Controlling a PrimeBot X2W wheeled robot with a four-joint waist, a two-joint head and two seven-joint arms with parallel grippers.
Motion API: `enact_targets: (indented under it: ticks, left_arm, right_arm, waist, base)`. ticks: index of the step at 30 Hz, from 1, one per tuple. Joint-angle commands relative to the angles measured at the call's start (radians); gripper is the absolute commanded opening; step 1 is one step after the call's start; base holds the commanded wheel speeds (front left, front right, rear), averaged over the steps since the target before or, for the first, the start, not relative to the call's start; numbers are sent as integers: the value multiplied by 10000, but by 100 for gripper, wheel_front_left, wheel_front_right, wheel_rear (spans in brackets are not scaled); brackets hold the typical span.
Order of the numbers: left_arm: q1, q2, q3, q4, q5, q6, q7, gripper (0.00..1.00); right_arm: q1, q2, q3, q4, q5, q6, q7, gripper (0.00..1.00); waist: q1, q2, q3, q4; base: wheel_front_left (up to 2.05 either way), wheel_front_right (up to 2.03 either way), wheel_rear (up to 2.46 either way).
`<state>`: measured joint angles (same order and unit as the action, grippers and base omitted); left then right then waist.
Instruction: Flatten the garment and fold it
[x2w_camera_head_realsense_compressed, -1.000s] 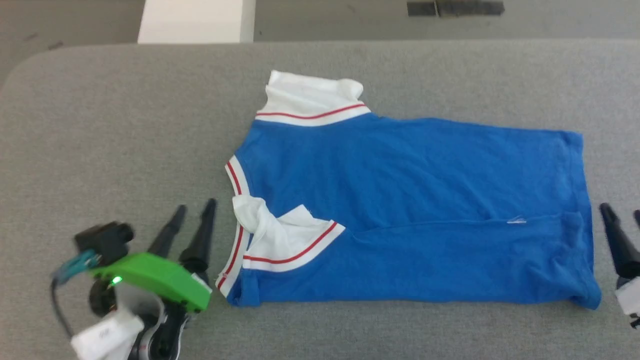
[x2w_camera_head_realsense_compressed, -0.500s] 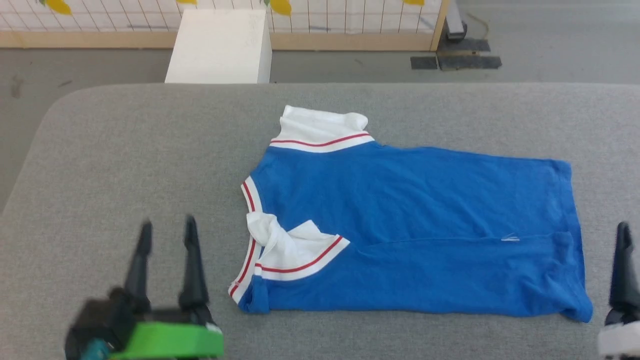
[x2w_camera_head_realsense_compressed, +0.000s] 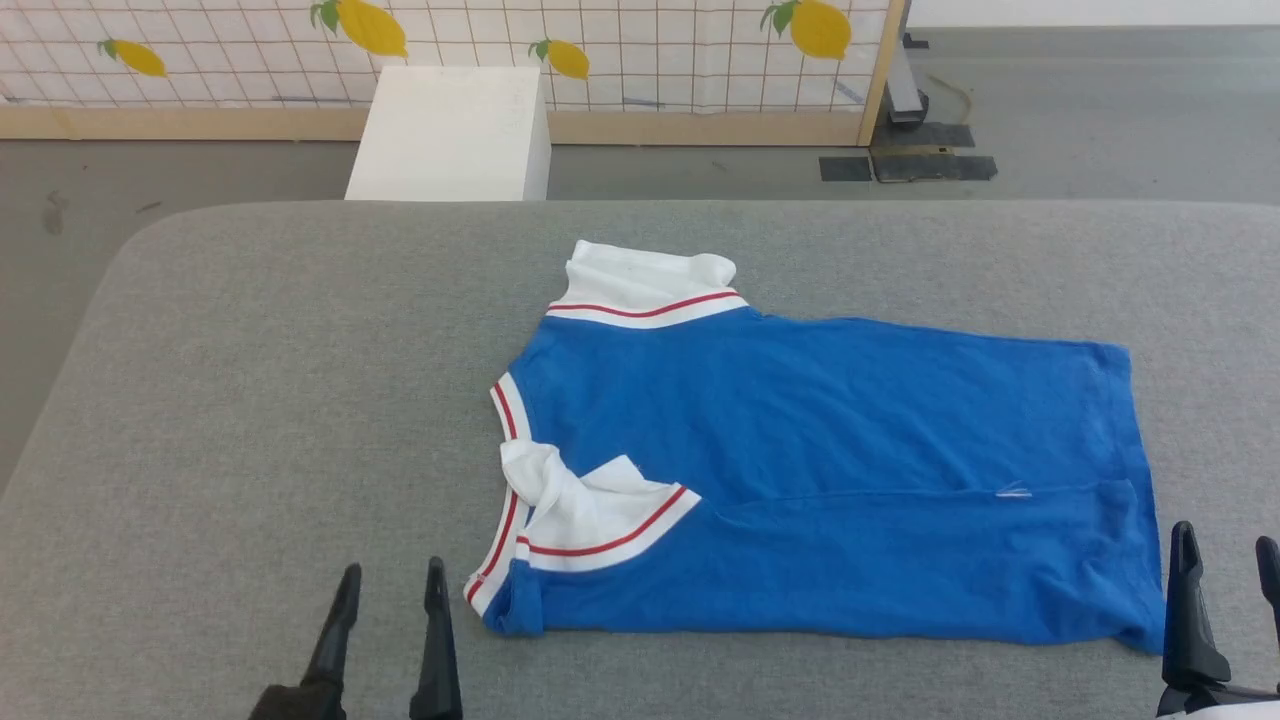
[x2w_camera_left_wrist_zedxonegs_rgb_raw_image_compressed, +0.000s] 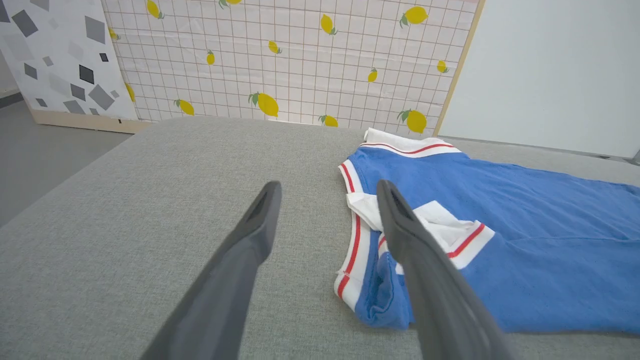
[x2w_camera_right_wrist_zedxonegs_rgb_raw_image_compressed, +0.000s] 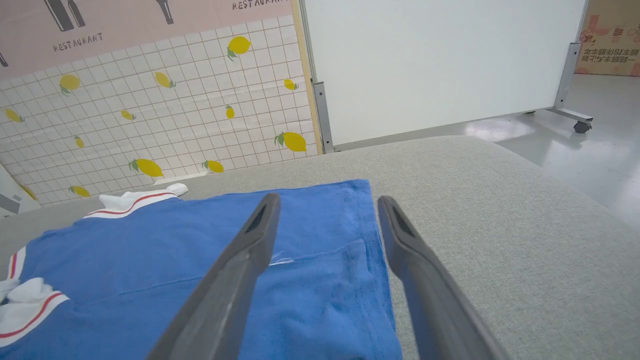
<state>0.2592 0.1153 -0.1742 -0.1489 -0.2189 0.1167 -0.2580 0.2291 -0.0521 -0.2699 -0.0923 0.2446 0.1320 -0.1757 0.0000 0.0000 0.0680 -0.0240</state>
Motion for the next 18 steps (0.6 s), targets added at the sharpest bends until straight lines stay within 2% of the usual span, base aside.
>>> enact_targets:
  ticks: [1,5,8,12,18]
  left_arm:
    - [117,-75,17,103,92,-123,-37,100]
    - [-51,-118,-152,585,-32,-413,94,100]
    - [-408,-111,-265,702,-336,-605,840,100]
    - [-1109,82,-546,718,-612,-921,2501,100]
    - [-2012,394,-722,1071,-885,-908,5239,100]
  right_arm:
    - [-5,16,-8,85,43,-13,-85,100]
    - [-86,17,-50,148,41,-13,-89,100]
    - [-130,17,-46,170,42,-13,-77,100]
    - [-227,17,28,241,120,-13,-66,100]
    - [-411,18,155,293,160,-13,-66,100]
  waist:
    - [0,0,-12,35]
    - [0,0,-13,116]
    - [0,0,22,168]
    - [0,0,211,229]
    - [0,0,583,144]
  base:
    - [0,0,0]
    - [0,0,0]
    - [0,0,0]
    - [0,0,0]
    - [0,0,0]
